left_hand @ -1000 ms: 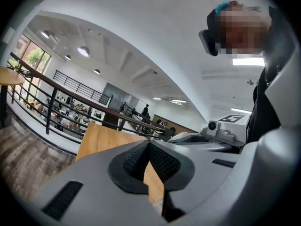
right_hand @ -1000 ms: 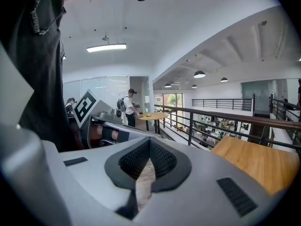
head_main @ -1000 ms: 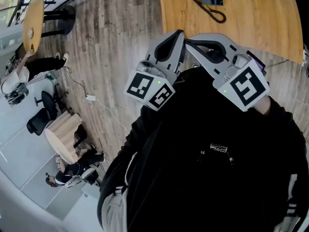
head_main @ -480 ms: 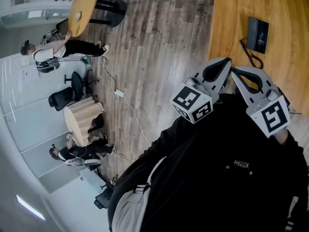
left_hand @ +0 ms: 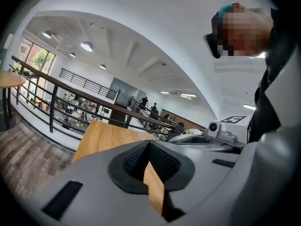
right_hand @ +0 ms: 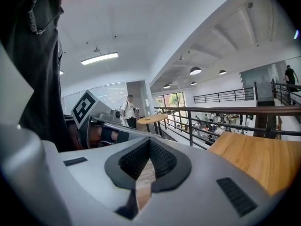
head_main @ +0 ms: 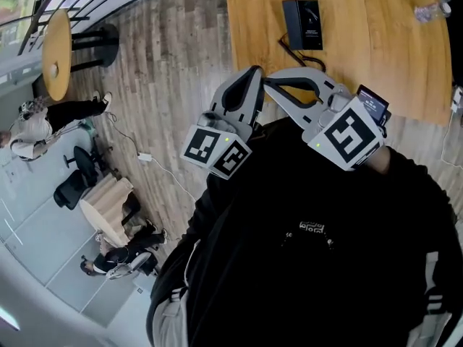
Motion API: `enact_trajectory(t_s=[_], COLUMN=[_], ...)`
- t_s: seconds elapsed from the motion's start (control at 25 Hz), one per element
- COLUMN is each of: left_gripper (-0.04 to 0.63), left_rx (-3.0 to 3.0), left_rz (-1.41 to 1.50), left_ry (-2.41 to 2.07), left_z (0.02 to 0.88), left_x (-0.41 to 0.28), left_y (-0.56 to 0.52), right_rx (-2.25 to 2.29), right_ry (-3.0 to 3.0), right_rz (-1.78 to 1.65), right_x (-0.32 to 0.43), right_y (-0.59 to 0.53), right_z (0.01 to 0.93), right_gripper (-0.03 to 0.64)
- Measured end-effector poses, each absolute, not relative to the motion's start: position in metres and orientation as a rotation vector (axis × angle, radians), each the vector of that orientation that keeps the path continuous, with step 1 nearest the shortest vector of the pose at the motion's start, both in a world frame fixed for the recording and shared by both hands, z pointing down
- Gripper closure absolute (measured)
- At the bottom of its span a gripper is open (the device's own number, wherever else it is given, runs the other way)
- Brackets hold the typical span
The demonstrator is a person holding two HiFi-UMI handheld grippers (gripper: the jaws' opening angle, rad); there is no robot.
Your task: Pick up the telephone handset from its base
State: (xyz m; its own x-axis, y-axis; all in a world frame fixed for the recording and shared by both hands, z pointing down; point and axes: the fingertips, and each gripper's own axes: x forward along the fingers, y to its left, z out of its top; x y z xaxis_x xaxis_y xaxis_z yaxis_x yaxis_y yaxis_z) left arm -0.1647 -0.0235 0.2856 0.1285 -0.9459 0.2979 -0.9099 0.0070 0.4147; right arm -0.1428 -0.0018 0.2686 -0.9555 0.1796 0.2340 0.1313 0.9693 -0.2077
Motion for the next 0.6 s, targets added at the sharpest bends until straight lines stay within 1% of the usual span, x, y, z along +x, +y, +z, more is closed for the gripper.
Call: enact_trajectory(t_s=[0.24, 0.6], left_gripper=[0.589, 0.589], left_rx=[1.896, 1.856], left_rz=[-0.061, -0.038], left_ry=[-1.737, -1.689], left_z=[0.299, 0.318], left_x=[-0.148, -0.12], left_y=[-0.06, -0.082], right_rx=[-0.201, -0.198], right_ry=[-2.848, -2.833], right_rz=[0.336, 0.411], right_x=[-0.127, -0.099], right_y=[-0.038, -0.06], right_z=[0.282, 0.299], right_gripper=[0.6, 0.6])
